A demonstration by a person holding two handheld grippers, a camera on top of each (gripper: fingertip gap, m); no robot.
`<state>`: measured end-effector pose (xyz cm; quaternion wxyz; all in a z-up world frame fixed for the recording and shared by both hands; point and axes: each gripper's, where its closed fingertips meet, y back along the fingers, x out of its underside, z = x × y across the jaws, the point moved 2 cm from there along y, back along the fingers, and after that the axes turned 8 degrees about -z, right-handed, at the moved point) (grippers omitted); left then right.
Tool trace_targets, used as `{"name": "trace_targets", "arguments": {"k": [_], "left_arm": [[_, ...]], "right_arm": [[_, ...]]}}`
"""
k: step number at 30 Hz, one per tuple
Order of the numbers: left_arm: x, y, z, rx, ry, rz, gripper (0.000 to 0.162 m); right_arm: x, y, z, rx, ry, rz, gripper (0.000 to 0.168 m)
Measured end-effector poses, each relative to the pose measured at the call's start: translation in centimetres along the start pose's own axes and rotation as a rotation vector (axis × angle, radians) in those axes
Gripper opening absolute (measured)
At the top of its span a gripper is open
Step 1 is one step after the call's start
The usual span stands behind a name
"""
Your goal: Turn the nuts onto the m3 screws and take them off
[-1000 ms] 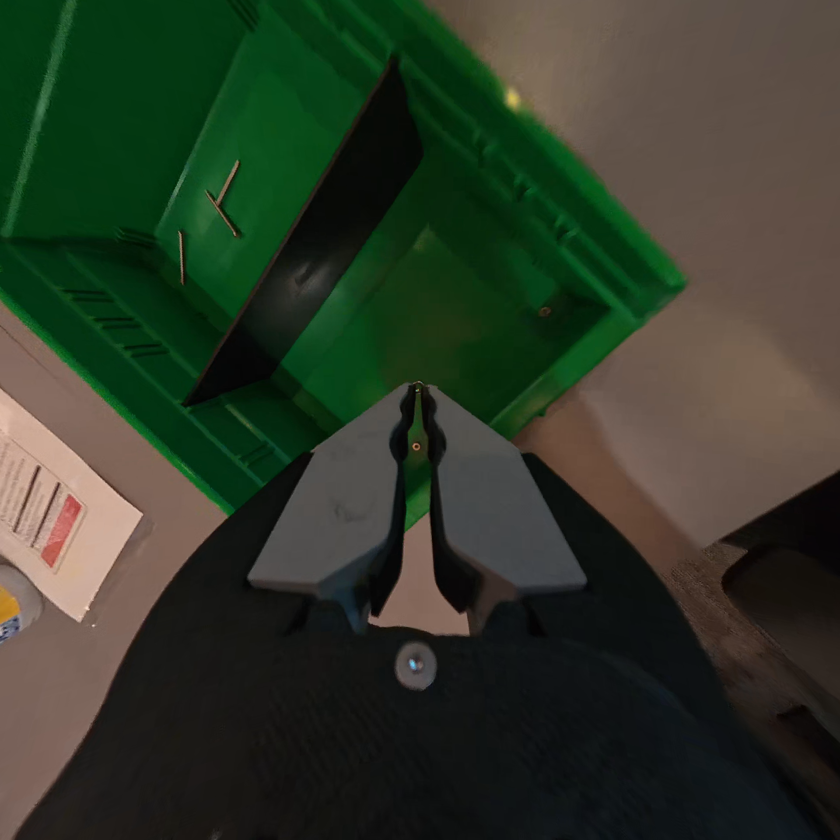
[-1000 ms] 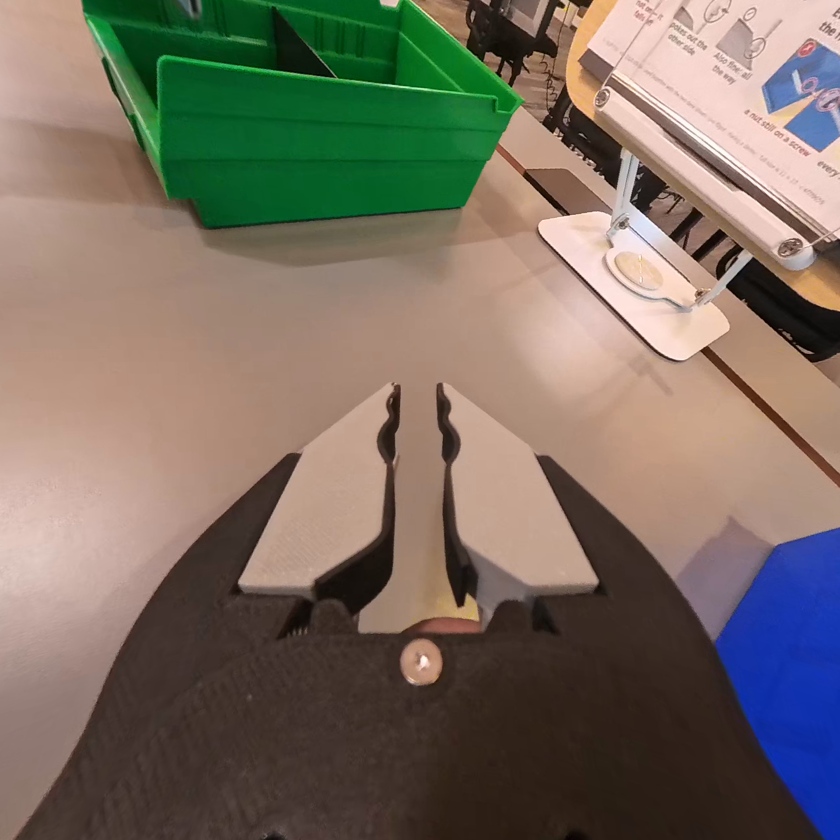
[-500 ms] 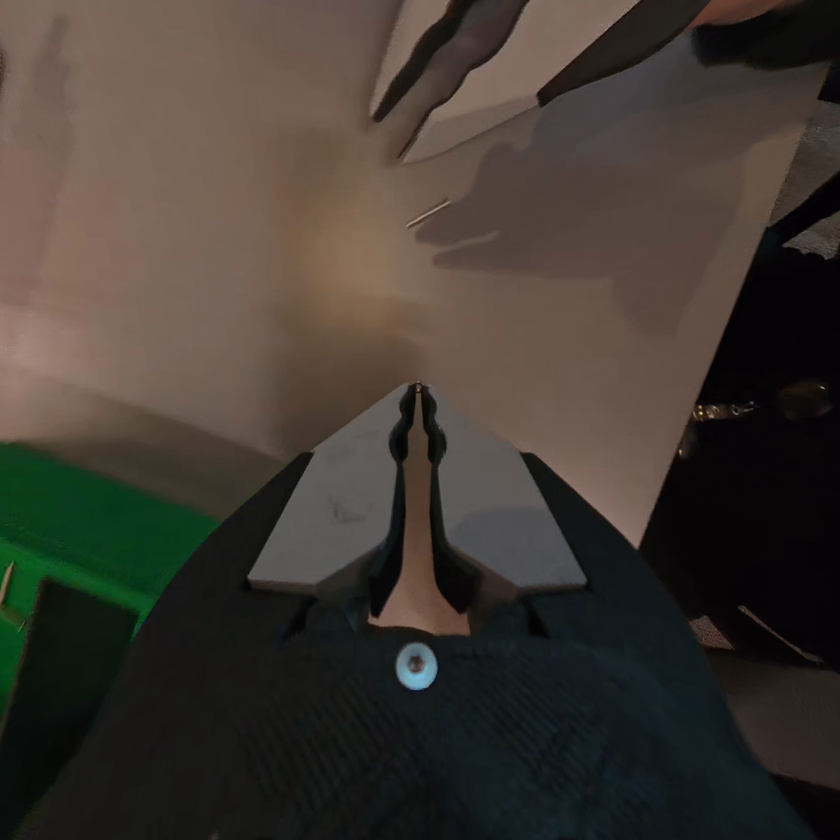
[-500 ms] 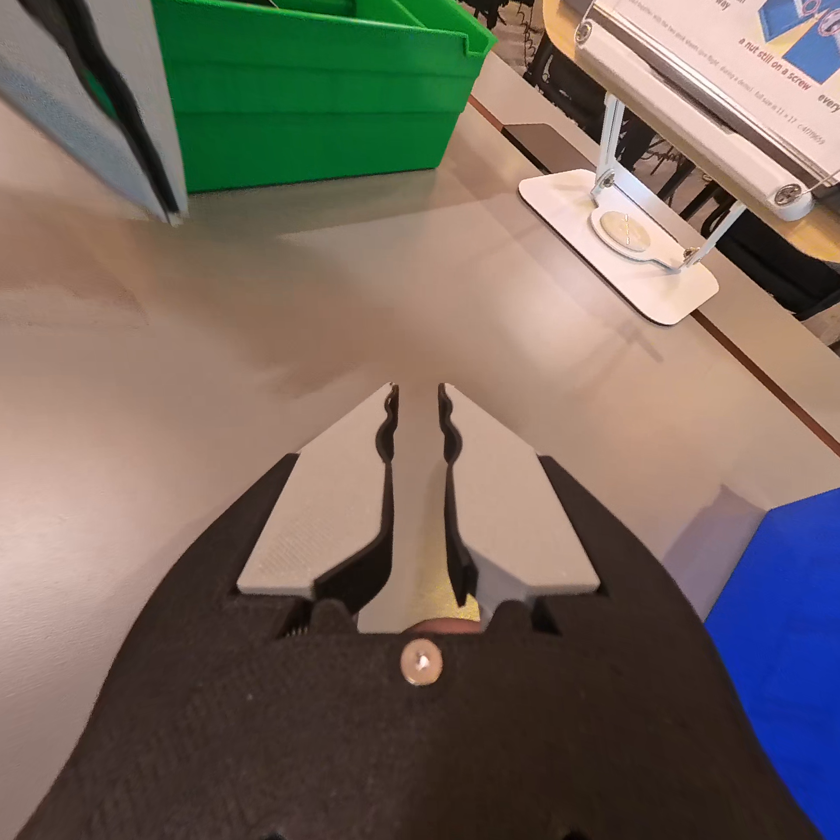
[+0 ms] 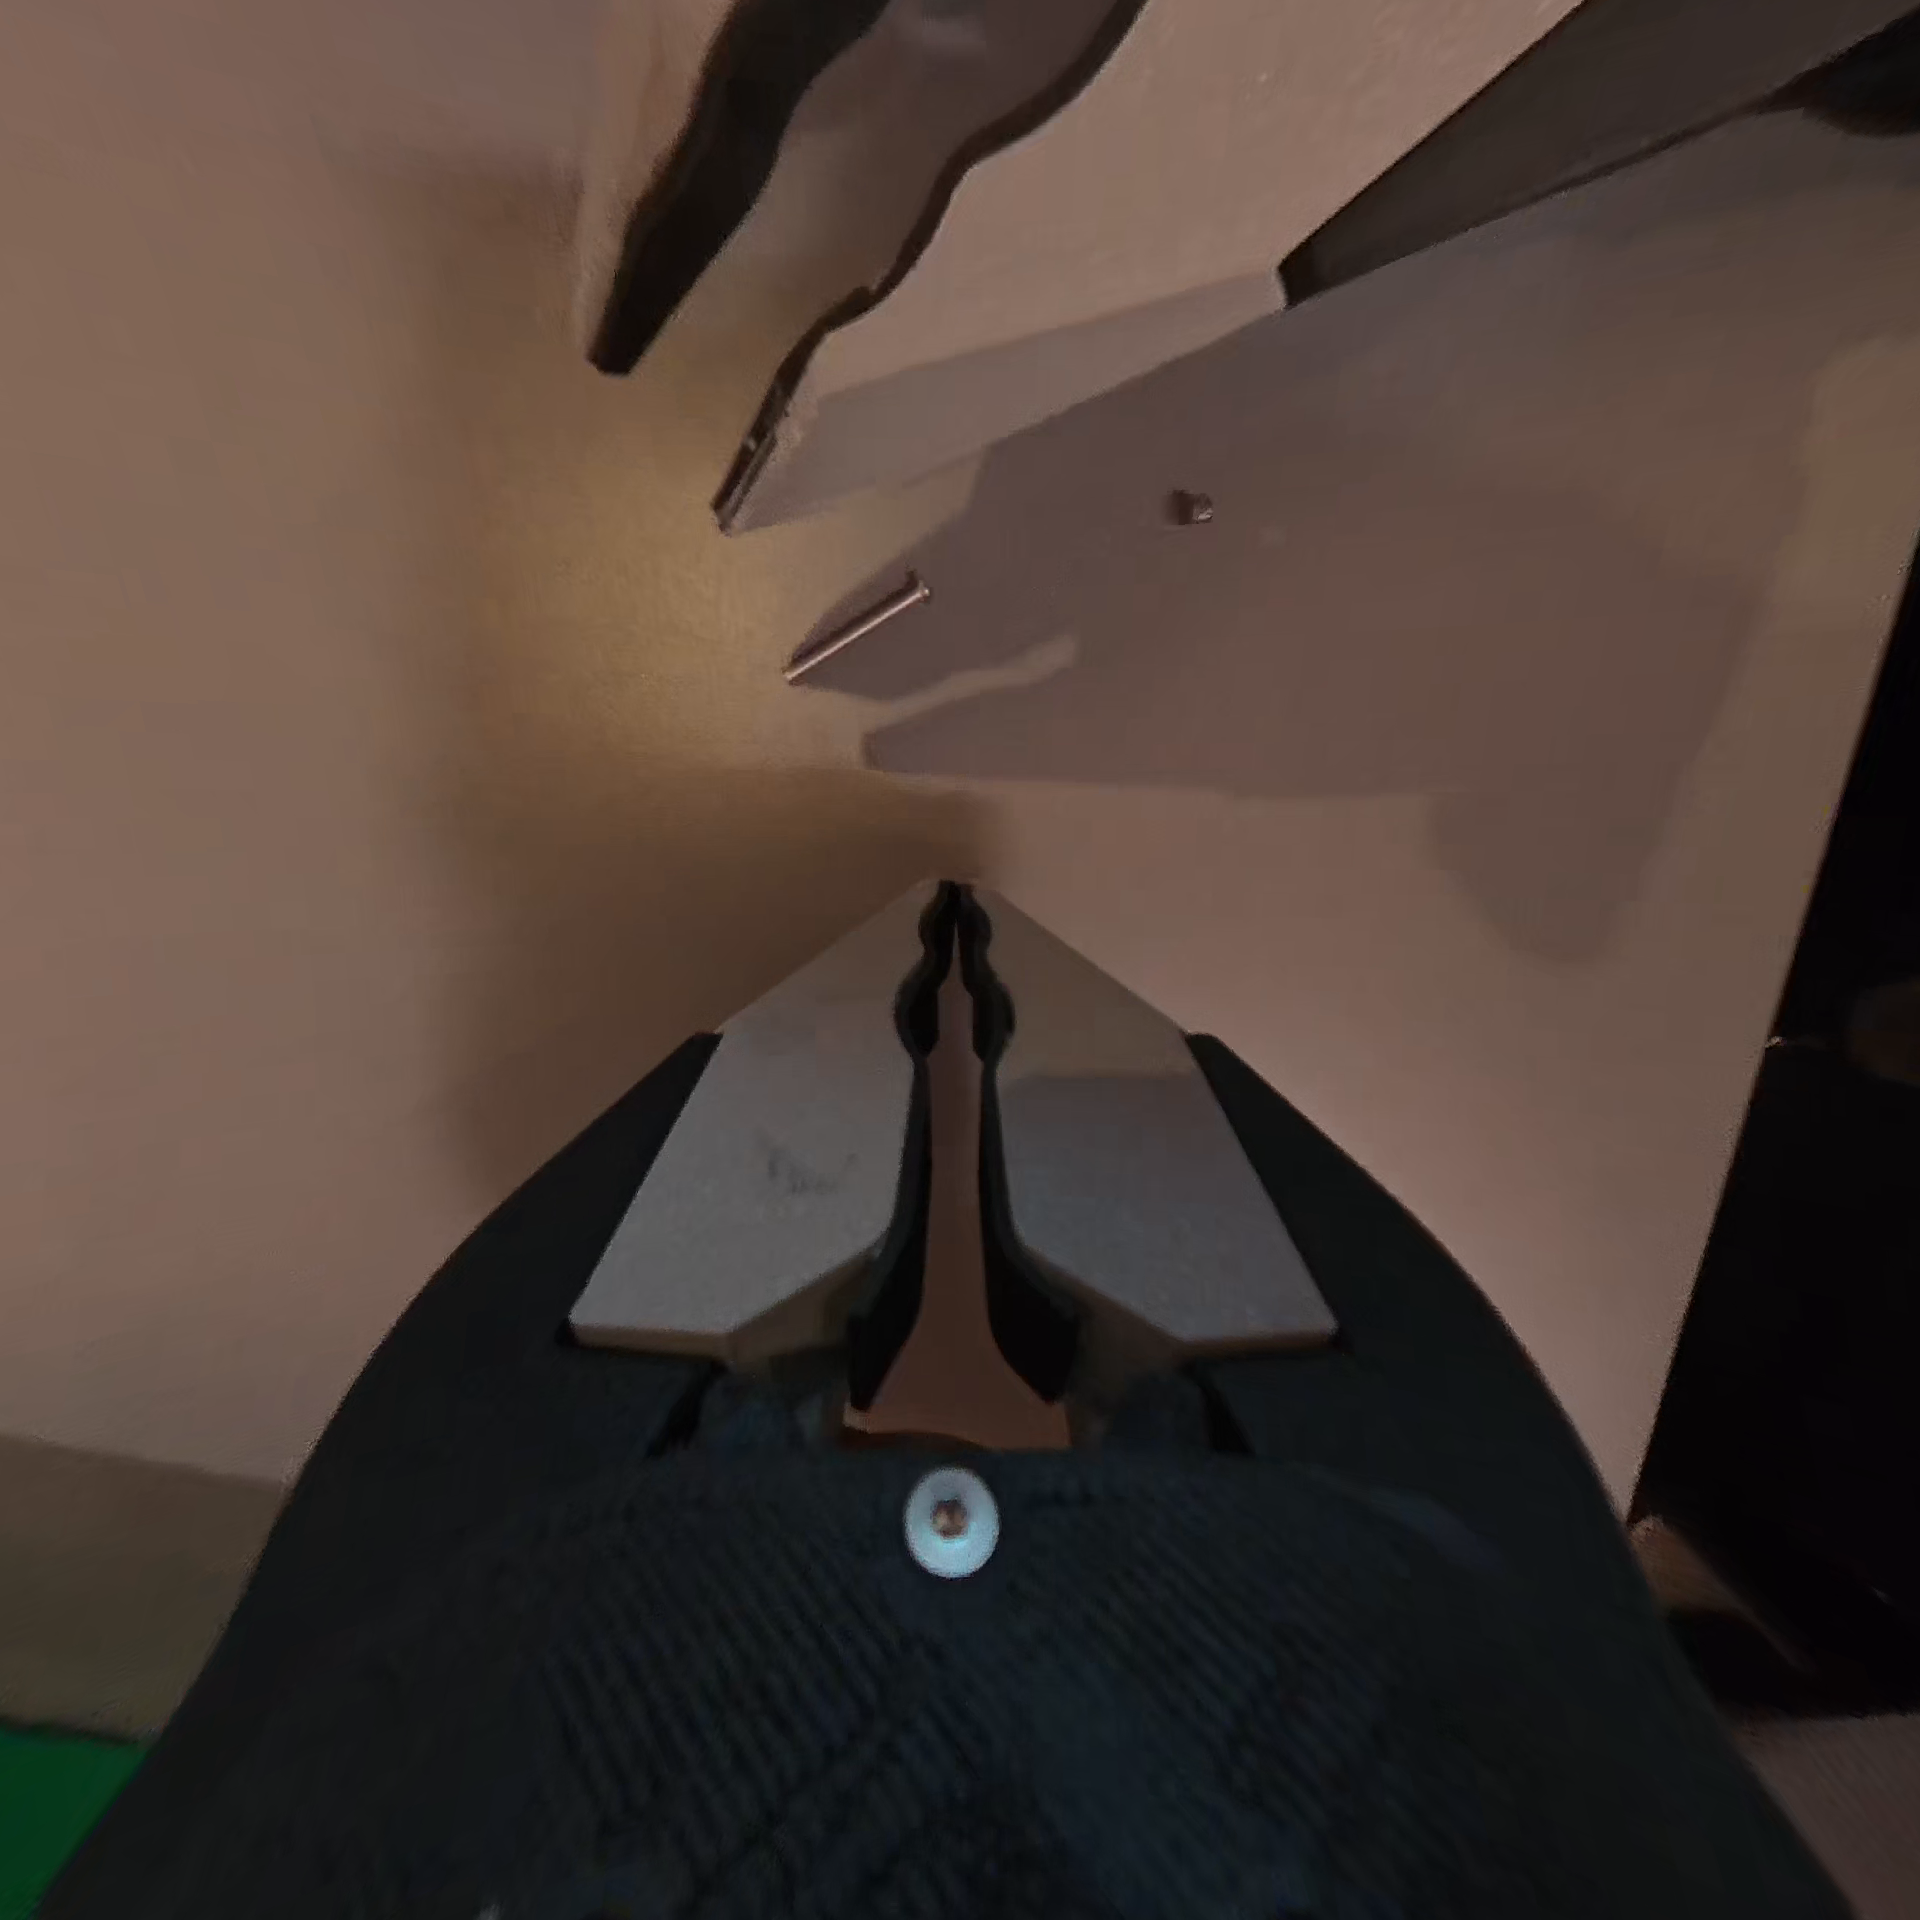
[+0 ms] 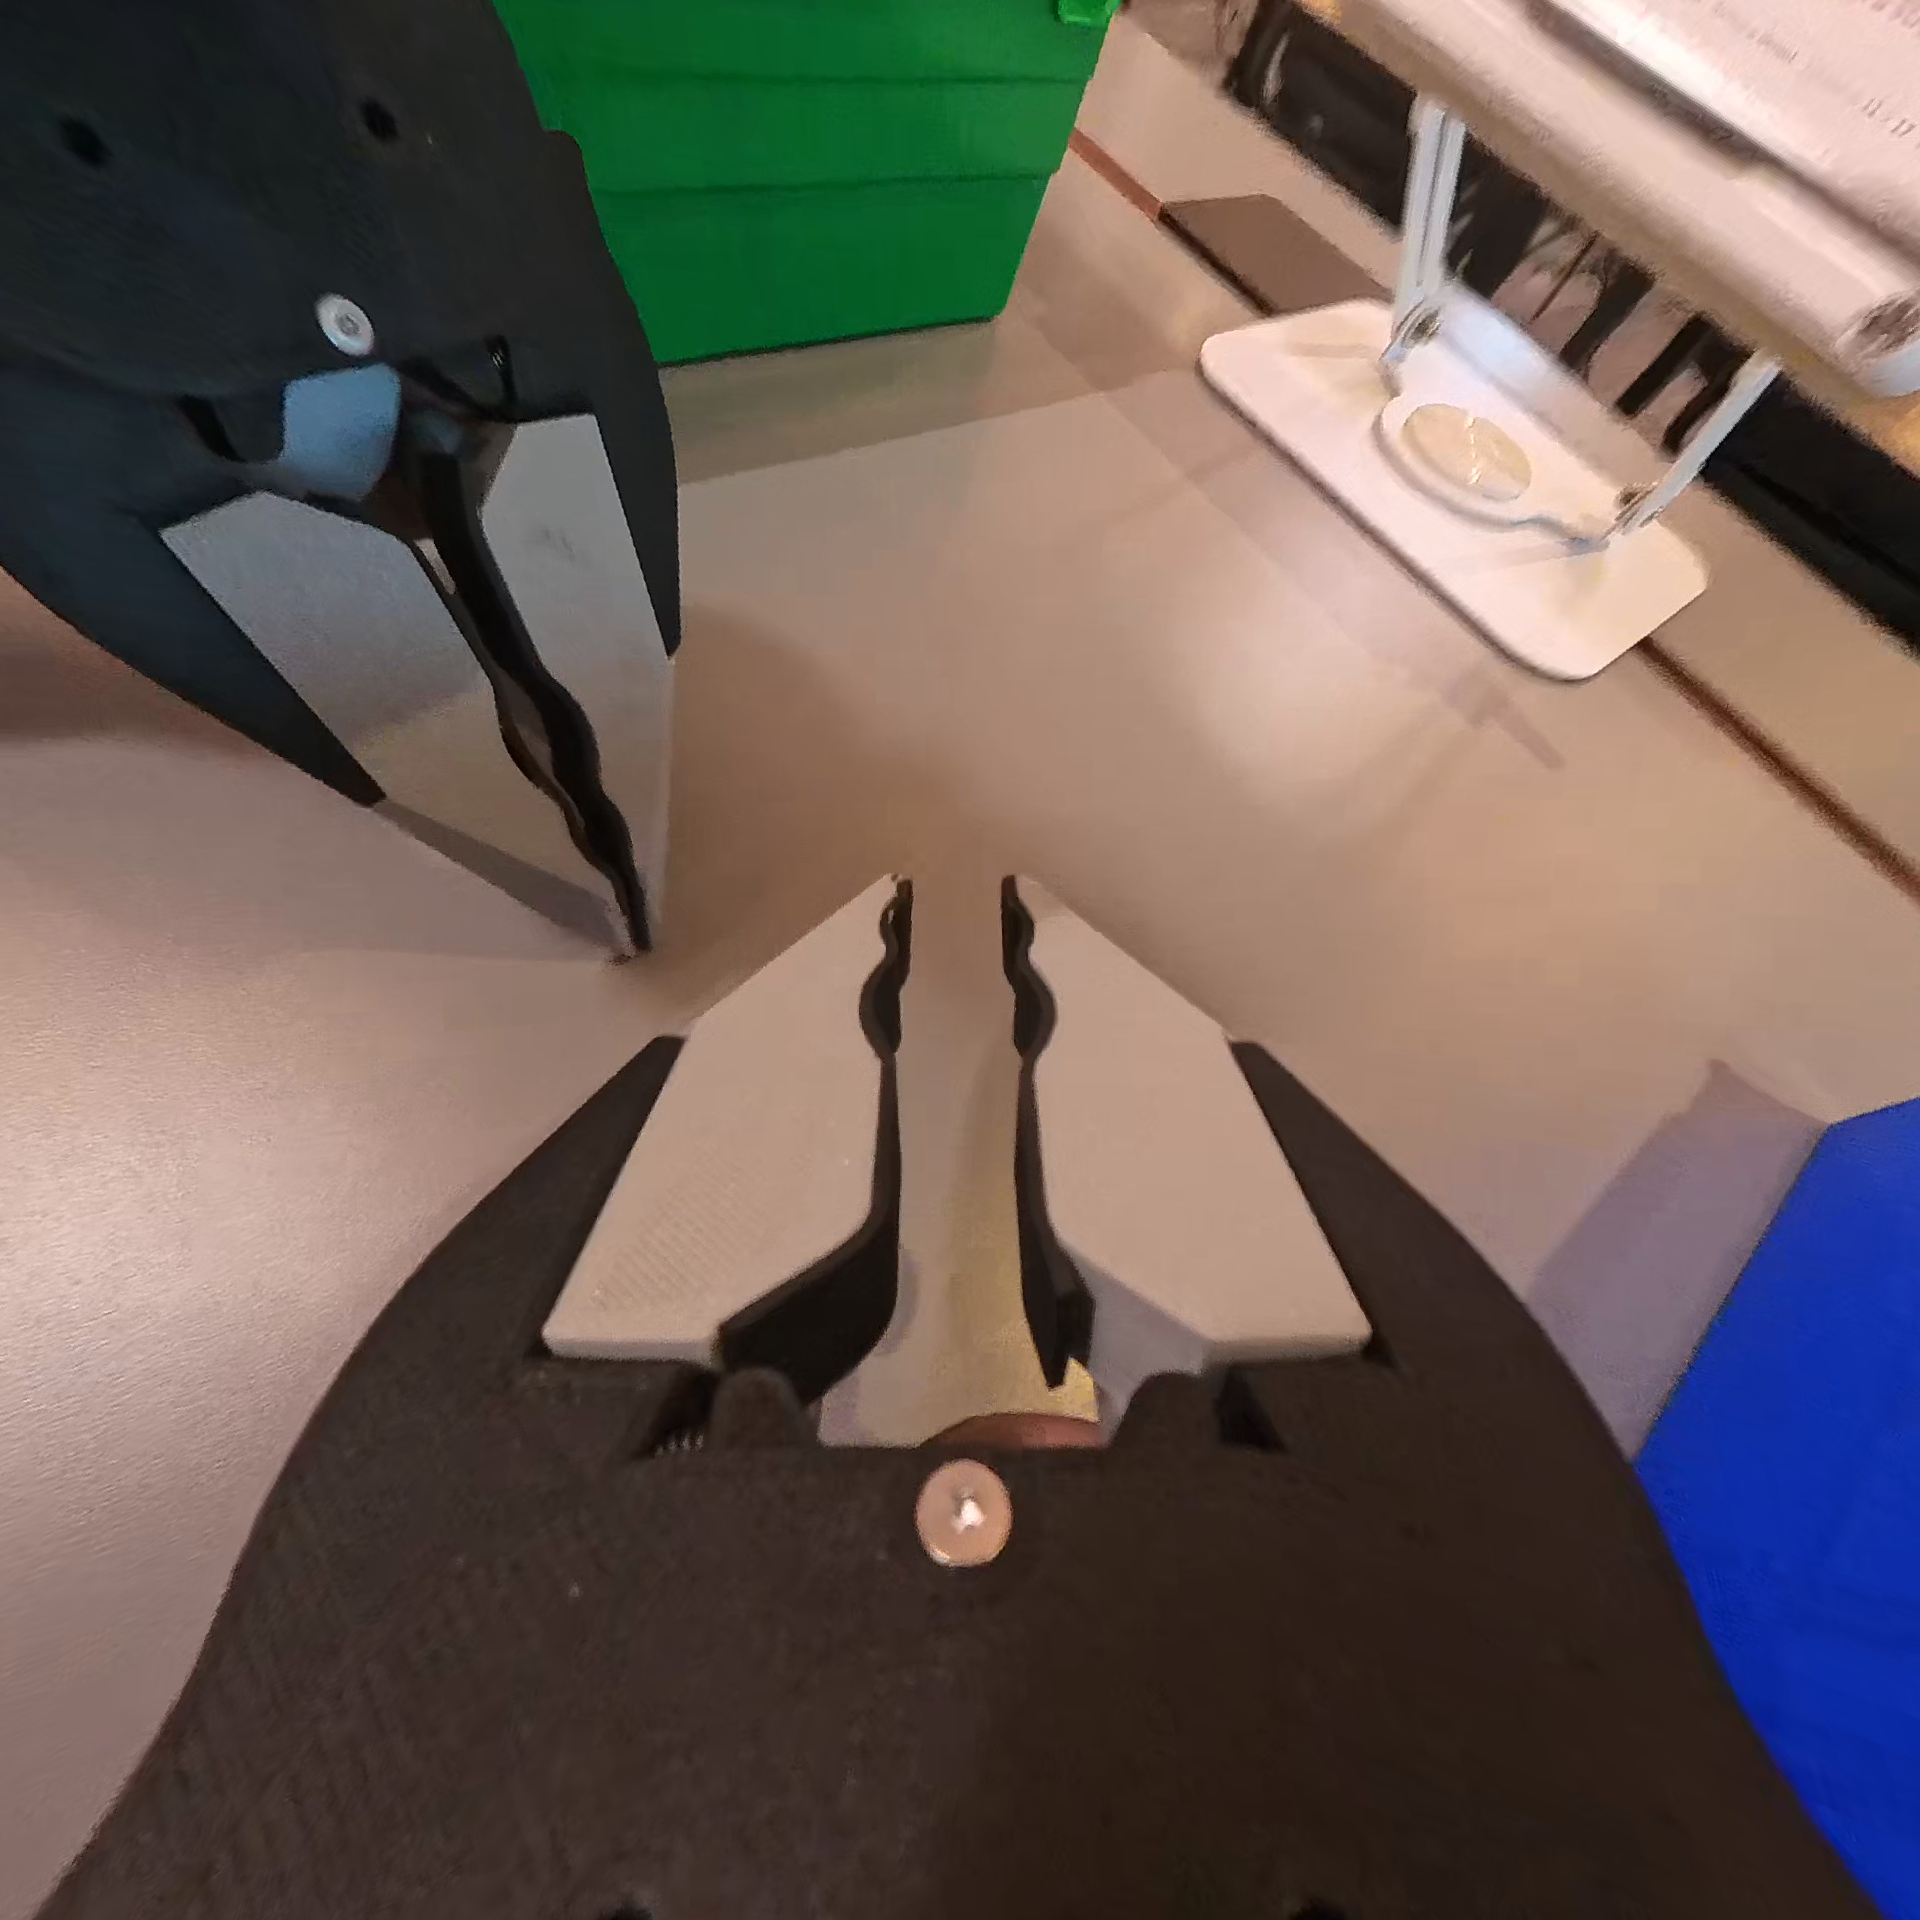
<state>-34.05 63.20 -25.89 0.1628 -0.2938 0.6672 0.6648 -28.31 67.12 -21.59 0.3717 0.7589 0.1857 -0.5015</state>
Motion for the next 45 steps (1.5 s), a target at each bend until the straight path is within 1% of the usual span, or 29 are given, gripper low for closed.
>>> {"name": "trace_targets", "arguments": {"k": [3, 7, 9, 11, 13, 17, 19, 23, 26, 29, 32, 35, 38, 41, 45], "left_arm": [[-0.2, -0.1, 0.3, -0.008, 0.004, -0.035, 0.000], [-0.7, -0.6, 0.5, -0.006, 0.001, -0.123, 0.000], [-0.9, -0.7, 0.7, 0.004, 0.019, -0.170, 0.000], [-0.9, -0.7, 0.9, 0.011, 0.036, -0.201, 0.000], [-0.7, -0.6, 0.5, 0.031, 0.049, -0.227, 0.000], [-0.5, -0.4, 0.9, -0.031, 0.040, -0.255, 0.002], [-0.5, -0.5, 1.5, -0.076, 0.035, -0.260, 0.003], [-0.9, -0.8, 1.4, -0.074, 0.038, -0.279, 0.005], [-0.9, -0.8, 1.2, -0.083, 0.020, -0.273, 0.007], [-0.9, -0.8, 1.3, -0.098, 0.012, -0.270, 0.008], [-1.0, -0.9, 1.3, -0.100, 0.017, -0.275, 0.009], [-1.0, -0.9, 1.2, -0.100, 0.019, -0.277, 0.010], [-1.0, -0.9, 1.2, -0.105, 0.013, -0.275, 0.009], [-1.0, -1.0, 1.2, -0.110, 0.006, -0.277, 0.009], [-1.1, -1.0, 1.2, -0.106, 0.011, -0.286, 0.009]], "right_arm": [[1.0, -0.6, 0.4, -0.048, -0.058, 0.038, 0.015], [1.3, -0.9, 0.3, -0.033, -0.019, 0.049, 0.015], [0.9, -1.1, 0.3, -0.038, -0.020, 0.008, 0.016], [0.2, -1.2, 0.7, -0.073, -0.034, -0.073, 0.015], [0.1, -1.2, 0.9, -0.100, -0.046, -0.088, 0.016], [-0.8, -0.8, 0.8, -0.103, -0.043, -0.133, 0.017], [-1.7, -0.1, 0.4, -0.094, -0.028, -0.175, 0.017], [-3.8, 2.4, 0.3, -0.118, -0.065, -0.285, 0.017], [-3.5, 4.4, 0.8, -0.110, -0.072, -0.220, 0.015], [-2.1, 6.9, 1.1, -0.077, -0.030, -0.095, 0.014], [-0.6, 10.1, -0.2, 0.031, -0.003, 0.008, 0.012], [2.6, 13.2, -0.7, 0.029, -0.061, 0.168, 0.011], [6.3, 15.7, -1.7, 0.068, -0.086, 0.302, 0.010], [8.6, 17.0, -1.5, 0.061, -0.162, 0.346, 0.008], [10.2, 18.2, -1.0, 0.065, -0.183, 0.385, 0.004]]}}
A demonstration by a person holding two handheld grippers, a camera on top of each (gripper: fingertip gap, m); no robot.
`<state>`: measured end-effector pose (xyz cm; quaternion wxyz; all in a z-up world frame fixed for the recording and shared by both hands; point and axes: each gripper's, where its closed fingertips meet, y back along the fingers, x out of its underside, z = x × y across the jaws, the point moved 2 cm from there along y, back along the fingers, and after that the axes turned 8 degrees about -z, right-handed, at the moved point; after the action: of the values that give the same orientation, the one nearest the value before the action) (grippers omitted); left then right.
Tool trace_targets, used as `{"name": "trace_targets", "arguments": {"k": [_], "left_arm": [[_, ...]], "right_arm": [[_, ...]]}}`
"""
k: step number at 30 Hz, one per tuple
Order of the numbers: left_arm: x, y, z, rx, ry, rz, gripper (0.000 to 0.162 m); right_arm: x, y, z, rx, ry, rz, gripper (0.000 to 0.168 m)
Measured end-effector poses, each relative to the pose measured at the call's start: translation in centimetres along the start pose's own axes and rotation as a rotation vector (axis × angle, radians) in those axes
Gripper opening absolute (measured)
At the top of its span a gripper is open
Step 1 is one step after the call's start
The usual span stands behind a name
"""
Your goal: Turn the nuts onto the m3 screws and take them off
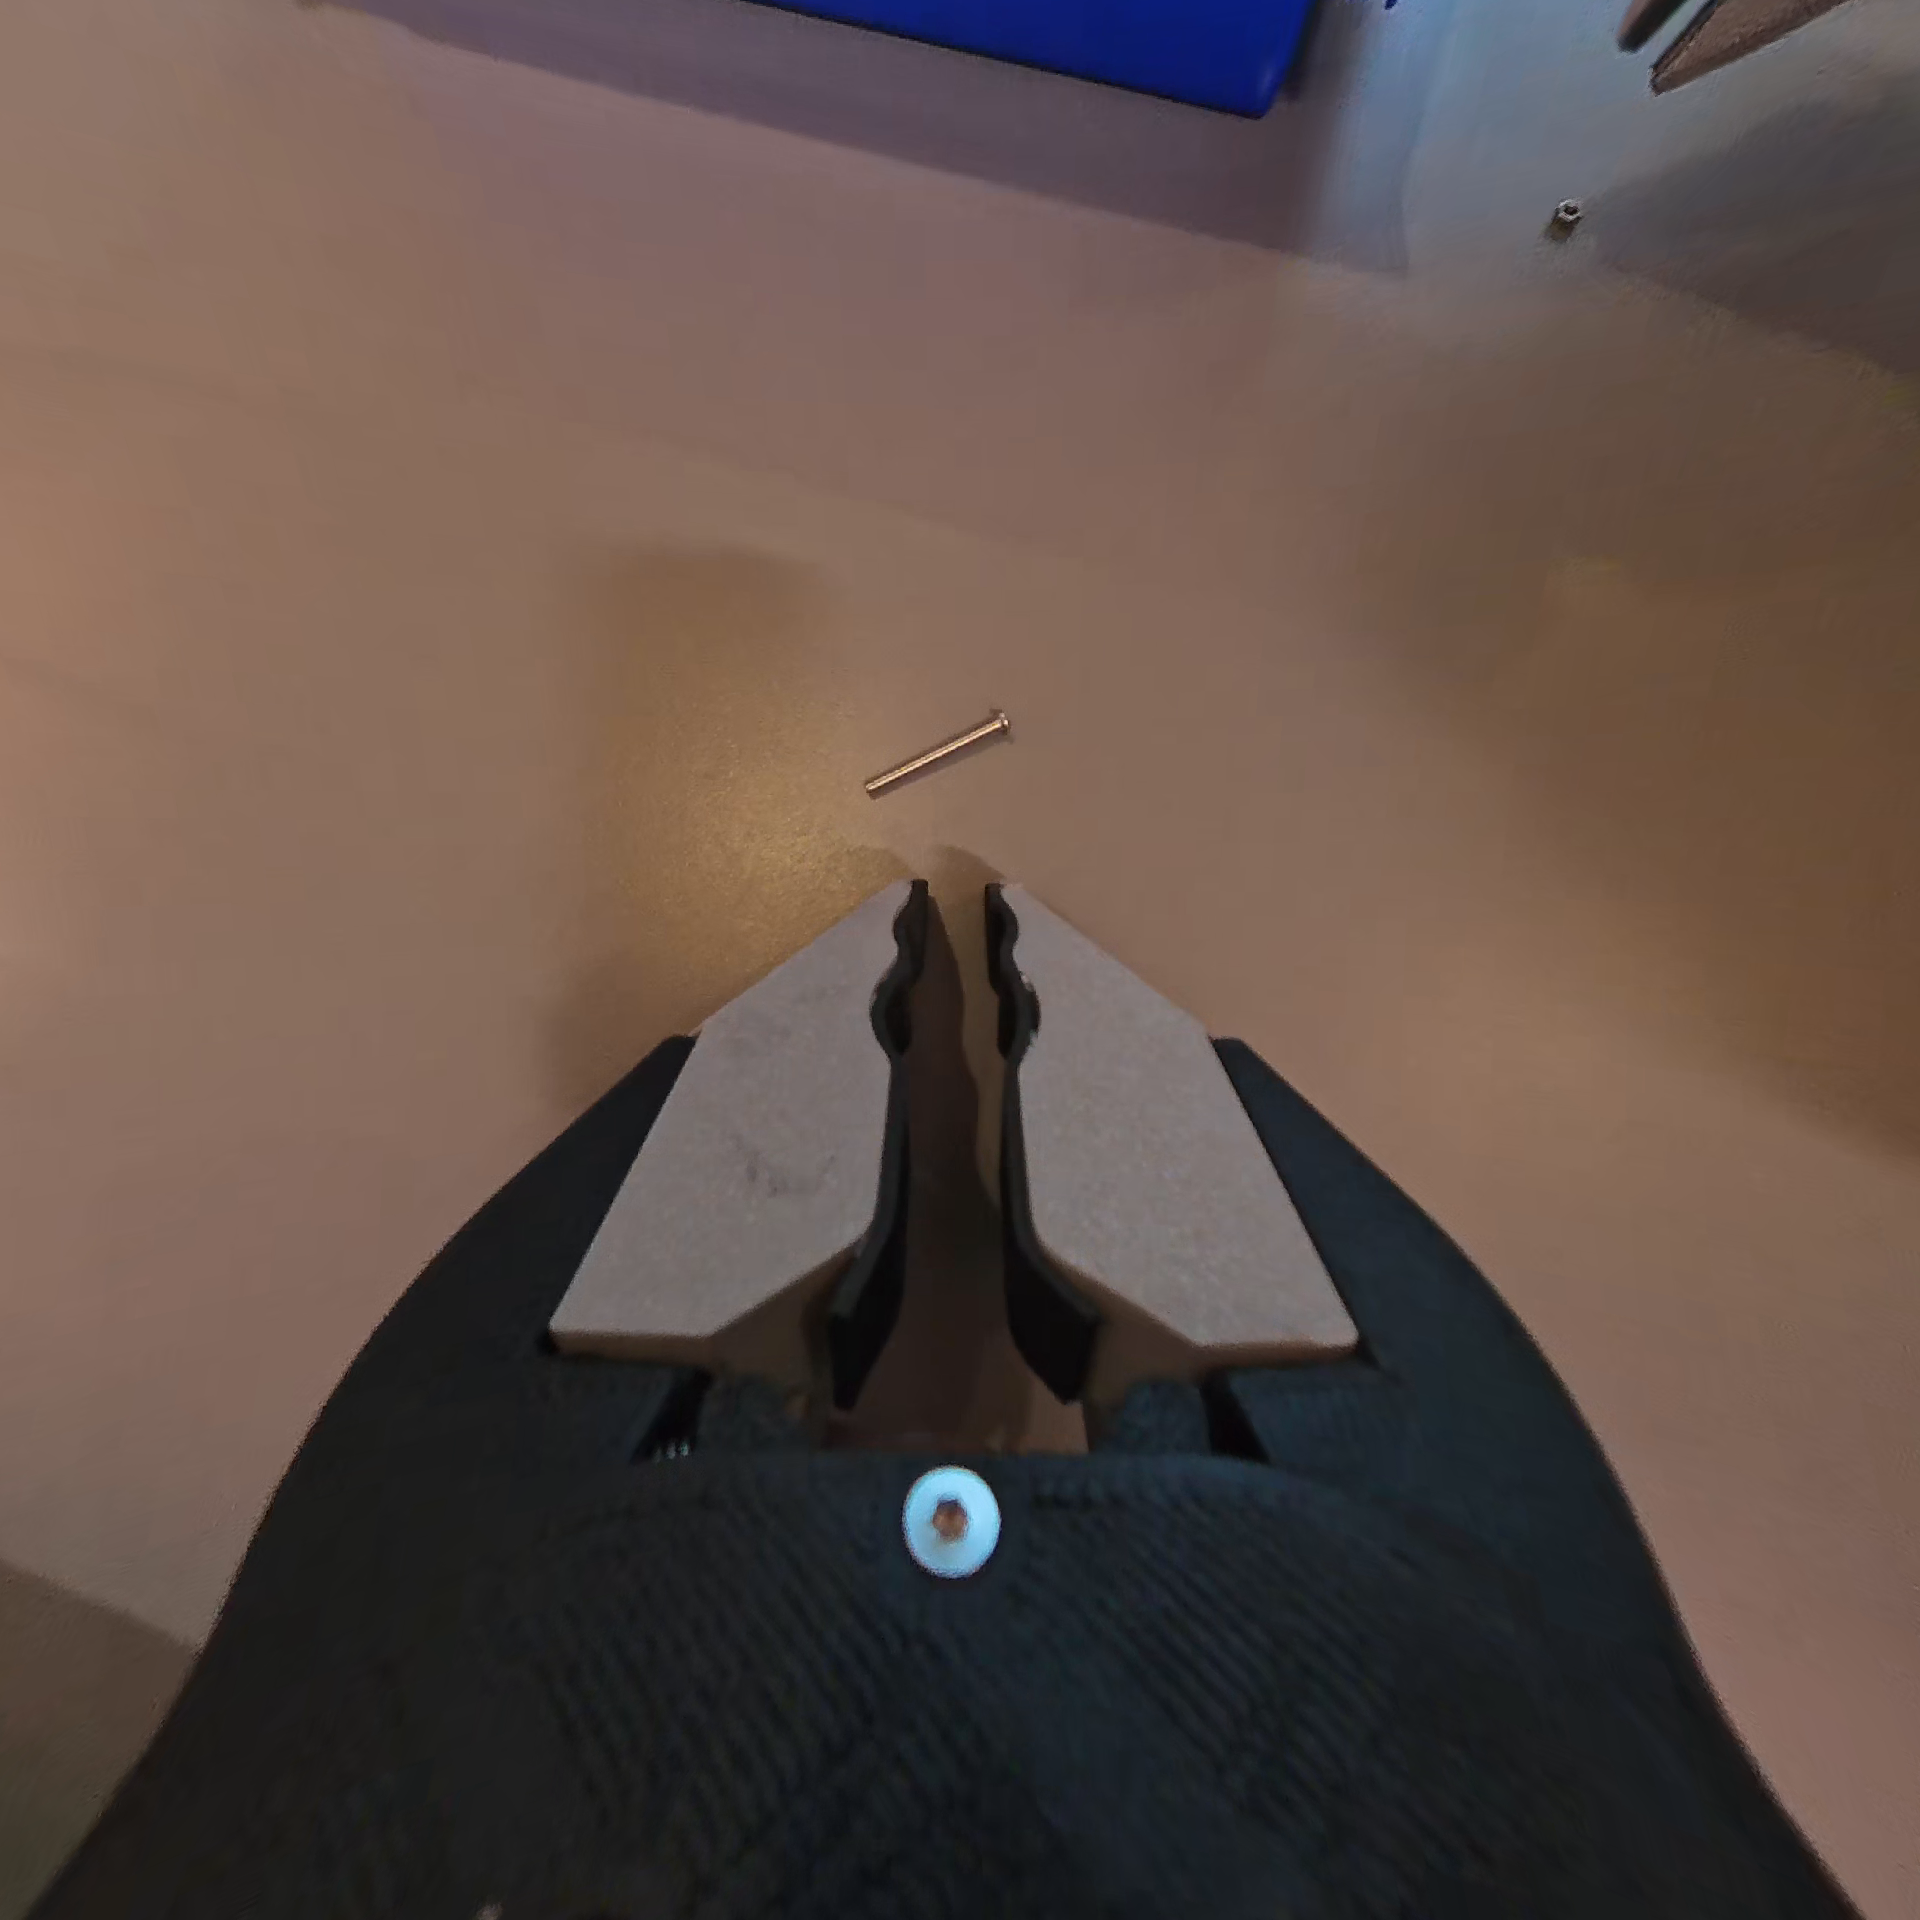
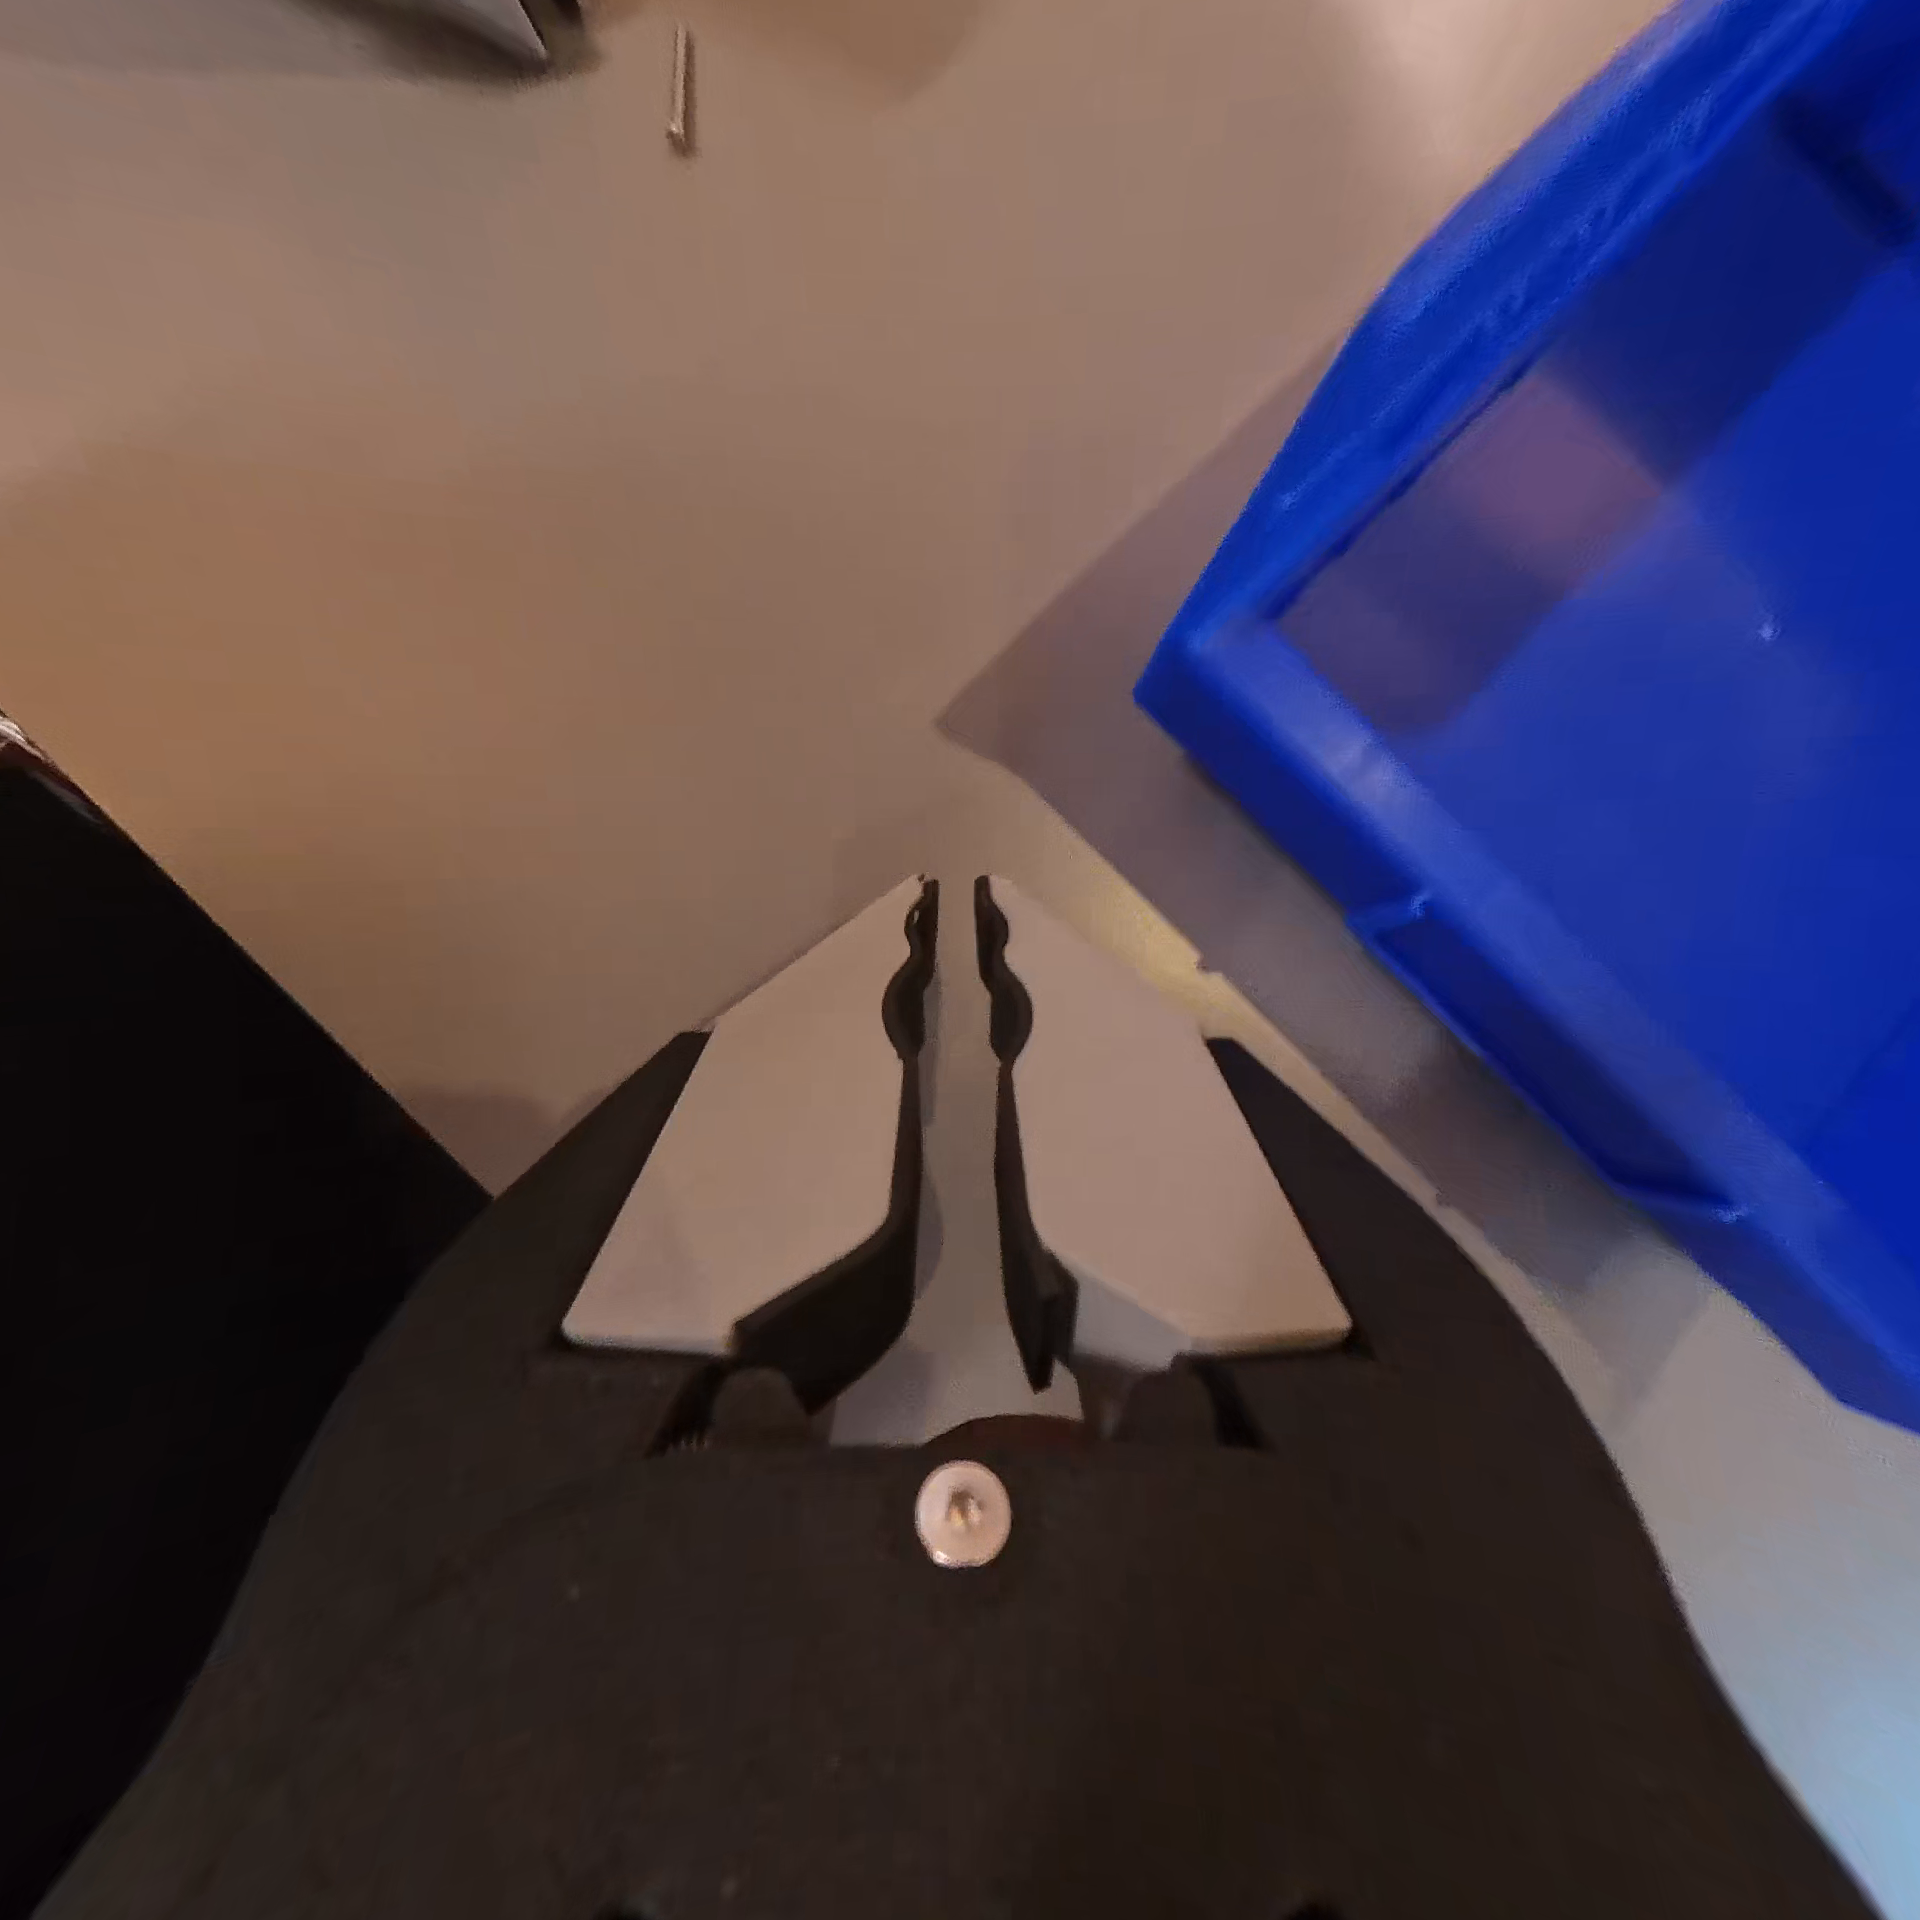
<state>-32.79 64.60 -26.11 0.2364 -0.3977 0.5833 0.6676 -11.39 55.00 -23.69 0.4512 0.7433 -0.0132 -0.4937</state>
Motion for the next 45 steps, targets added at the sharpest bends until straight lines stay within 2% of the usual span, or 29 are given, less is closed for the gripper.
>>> {"name": "trace_targets", "arguments": {"k": [8, 13, 18, 21, 25, 29, 32, 34, 35, 38, 42, 45], "left_arm": [[0.0, -0.1, 0.0, -0.001, -0.001, -0.003, 0.009], [0.0, 0.0, 0.0, 0.002, -0.001, -0.006, 0.009], [0.0, 0.0, 0.1, -0.001, -0.003, -0.002, 0.010], [0.0, 0.0, 0.2, -0.014, -0.004, 0.004, 0.013], [0.0, 0.1, 0.7, -0.038, 0.011, 0.003, 0.016], [0.1, 0.1, 1.2, -0.036, 0.065, -0.012, 0.018], [-0.1, 0.5, 2.1, -0.055, 0.128, -0.040, 0.020], [-0.6, 1.0, 3.1, -0.084, 0.176, -0.082, 0.022], [-1.0, 1.3, 3.6, -0.100, 0.198, -0.114, 0.023], [-2.1, 2.5, 4.8, -0.118, 0.269, -0.209, 0.023], [-2.9, 3.4, 5.3, -0.104, 0.333, -0.281, 0.023], [-3.0, 3.5, 5.5, -0.099, 0.349, -0.297, 0.023]], "right_arm": [[1.1, -2.0, 0.9, -0.040, -0.020, 0.038, 0.006], [-0.6, -3.7, 0.7, -0.059, -0.036, -0.012, 0.010], [-3.5, -2.1, 0.3, -0.039, -0.054, -0.126, 0.011], [-5.8, -1.7, 1.8, -0.102, -0.088, -0.215, 0.013], [-8.3, -4.8, 4.7, -0.170, -0.053, -0.236, 0.015], [-10.7, -10.0, 5.7, -0.133, 0.041, -0.182, 0.016], [-12.2, -13.0, 5.6, -0.125, 0.082, -0.115, 0.016], [-12.0, -14.5, 5.7, -0.135, 0.093, -0.028, 0.017], [-11.8, -15.0, 5.6, -0.133, 0.095, 0.003, 0.018], [-12.1, -15.3, 5.8, -0.168, 0.087, 0.012, 0.000], [-12.3, -15.5, 5.7, -0.186, 0.120, 0.015, 0.000], [-14.0, -15.4, 5.9, -0.232, 0.089, -0.113, 0.000]]}}
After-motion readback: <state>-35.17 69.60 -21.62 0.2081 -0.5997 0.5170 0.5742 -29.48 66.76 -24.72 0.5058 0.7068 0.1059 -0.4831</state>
